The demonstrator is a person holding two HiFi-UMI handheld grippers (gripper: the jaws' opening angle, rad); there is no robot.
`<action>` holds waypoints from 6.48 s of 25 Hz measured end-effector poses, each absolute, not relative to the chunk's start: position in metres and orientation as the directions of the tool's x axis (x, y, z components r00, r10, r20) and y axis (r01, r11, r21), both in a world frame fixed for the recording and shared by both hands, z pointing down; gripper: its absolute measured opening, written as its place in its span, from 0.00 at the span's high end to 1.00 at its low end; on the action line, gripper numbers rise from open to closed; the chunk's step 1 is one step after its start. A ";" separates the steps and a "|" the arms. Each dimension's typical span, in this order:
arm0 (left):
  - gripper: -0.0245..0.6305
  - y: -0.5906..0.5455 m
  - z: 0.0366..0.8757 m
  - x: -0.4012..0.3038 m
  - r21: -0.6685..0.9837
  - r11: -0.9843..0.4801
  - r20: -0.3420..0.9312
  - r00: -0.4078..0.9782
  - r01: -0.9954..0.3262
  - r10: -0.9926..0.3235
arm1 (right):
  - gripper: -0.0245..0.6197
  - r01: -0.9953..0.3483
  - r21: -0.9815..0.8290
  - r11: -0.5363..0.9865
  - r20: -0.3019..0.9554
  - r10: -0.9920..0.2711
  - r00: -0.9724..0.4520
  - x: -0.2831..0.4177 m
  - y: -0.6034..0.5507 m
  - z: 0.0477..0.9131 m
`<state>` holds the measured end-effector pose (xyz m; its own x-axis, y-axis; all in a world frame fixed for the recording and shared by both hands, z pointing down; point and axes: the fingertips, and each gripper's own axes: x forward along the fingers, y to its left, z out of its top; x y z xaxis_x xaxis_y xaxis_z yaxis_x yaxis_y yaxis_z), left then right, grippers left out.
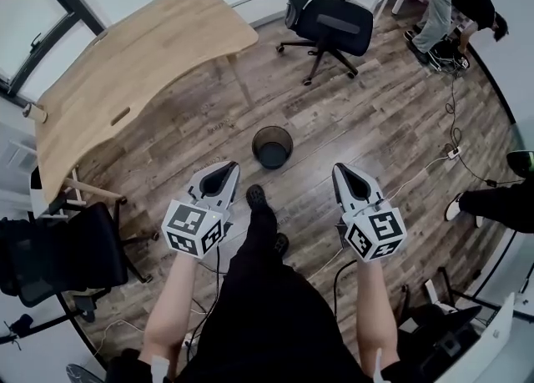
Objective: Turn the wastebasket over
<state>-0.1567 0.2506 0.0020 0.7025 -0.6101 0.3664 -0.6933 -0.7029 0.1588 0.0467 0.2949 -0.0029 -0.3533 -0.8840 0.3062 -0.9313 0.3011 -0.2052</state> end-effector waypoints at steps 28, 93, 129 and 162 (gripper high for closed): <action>0.92 0.085 0.163 -0.164 0.357 -0.629 0.556 0.698 -0.691 -0.451 | 0.91 -0.910 -0.245 0.335 0.558 -0.719 -0.415 0.018 0.115 0.136; 0.89 -0.046 0.683 -0.119 0.139 -0.659 0.830 0.450 -0.739 -0.329 | 0.87 -0.854 -0.180 0.488 0.855 -0.353 -0.381 0.065 -0.015 0.688; 0.84 0.112 0.721 -0.120 0.365 -0.645 0.827 0.552 -0.672 -0.108 | 0.87 -0.801 -0.365 0.475 0.853 -0.173 -0.492 0.067 0.133 0.728; 0.82 0.197 0.812 -0.105 0.326 -0.775 0.909 0.406 -0.541 0.099 | 0.86 -0.894 -0.229 0.385 0.945 -0.134 -0.300 0.084 0.186 0.805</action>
